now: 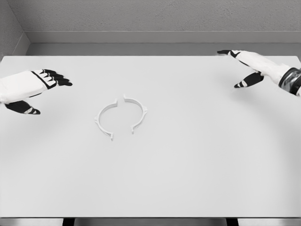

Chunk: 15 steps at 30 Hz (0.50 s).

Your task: Assemble PVC drainage pipe clamps

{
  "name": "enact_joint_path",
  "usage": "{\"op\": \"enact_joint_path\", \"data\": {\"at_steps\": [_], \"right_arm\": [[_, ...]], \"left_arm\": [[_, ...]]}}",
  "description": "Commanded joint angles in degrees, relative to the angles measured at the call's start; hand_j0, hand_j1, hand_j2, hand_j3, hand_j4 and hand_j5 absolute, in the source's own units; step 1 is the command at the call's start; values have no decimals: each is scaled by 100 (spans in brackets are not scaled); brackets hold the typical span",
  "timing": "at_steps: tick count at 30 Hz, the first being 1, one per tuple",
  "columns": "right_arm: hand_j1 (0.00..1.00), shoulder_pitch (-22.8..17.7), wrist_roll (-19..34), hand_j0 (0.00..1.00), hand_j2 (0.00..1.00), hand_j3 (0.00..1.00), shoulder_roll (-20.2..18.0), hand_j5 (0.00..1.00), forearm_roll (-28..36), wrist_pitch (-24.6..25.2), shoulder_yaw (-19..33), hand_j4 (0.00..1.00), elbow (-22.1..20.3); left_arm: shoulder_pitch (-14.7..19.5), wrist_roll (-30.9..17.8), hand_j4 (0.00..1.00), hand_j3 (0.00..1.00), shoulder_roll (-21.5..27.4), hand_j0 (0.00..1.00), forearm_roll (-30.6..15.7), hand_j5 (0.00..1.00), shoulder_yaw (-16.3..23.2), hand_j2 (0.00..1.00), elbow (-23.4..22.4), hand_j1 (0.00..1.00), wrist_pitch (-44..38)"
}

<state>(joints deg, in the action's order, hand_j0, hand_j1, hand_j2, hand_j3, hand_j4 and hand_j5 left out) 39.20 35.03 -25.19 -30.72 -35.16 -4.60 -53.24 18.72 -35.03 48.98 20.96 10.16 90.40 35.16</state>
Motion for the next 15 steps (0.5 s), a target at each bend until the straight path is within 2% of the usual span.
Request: {"op": "enact_joint_path", "data": {"at_steps": [1, 2, 3, 5, 8, 10, 11, 12, 15], "right_arm": [[100, 0, -3, 100, 100, 100, -92, 100, 84, 16, -67, 100, -222], [100, 9, -3, 100, 100, 100, -92, 100, 84, 16, -76, 100, -222], [100, 26, -3, 100, 100, 100, -92, 100, 84, 16, -93, 100, -222], [100, 35, -3, 100, 100, 100, -355, 100, 84, 16, -620, 100, -292], [100, 149, -3, 100, 100, 100, -452, 100, 84, 16, -393, 100, -170], [100, 272, -3, 100, 100, 100, -435, 100, 75, 16, 2, 100, -126], [100, 281, -3, 100, 100, 100, -426, 100, 23, 16, 380, 100, -82], [100, 299, -3, 100, 100, 100, -425, 100, 22, 16, 495, 100, 15], [100, 387, -3, 100, 100, 100, -250, 100, 66, 16, 469, 100, 41]], "left_arm": [[0, 3, 100, 100, -450, 100, 118, 100, 416, 100, 30, 100, -16], [18, 3, 100, 100, -723, 100, 180, 100, 478, 100, 48, 100, -16], [44, 3, 100, 100, -749, 100, 180, 100, 469, 100, 56, 100, -16], [62, 3, 100, 100, -890, 100, 171, 100, 487, 100, 135, 100, -16], [53, 3, 100, 100, -1092, 100, 171, 100, 487, 100, 311, 100, -16], [44, 3, 100, 100, -1110, 100, 180, 100, 522, 100, 311, 100, -16], [44, 3, 100, 100, -1180, 100, 180, 100, 522, 100, 311, 100, -16], [35, 3, 100, 100, -1241, 100, 189, 100, 539, 100, 311, 100, -16], [9, 3, 100, 100, -1259, 100, 198, 100, 610, 100, 311, 100, -16]]}}
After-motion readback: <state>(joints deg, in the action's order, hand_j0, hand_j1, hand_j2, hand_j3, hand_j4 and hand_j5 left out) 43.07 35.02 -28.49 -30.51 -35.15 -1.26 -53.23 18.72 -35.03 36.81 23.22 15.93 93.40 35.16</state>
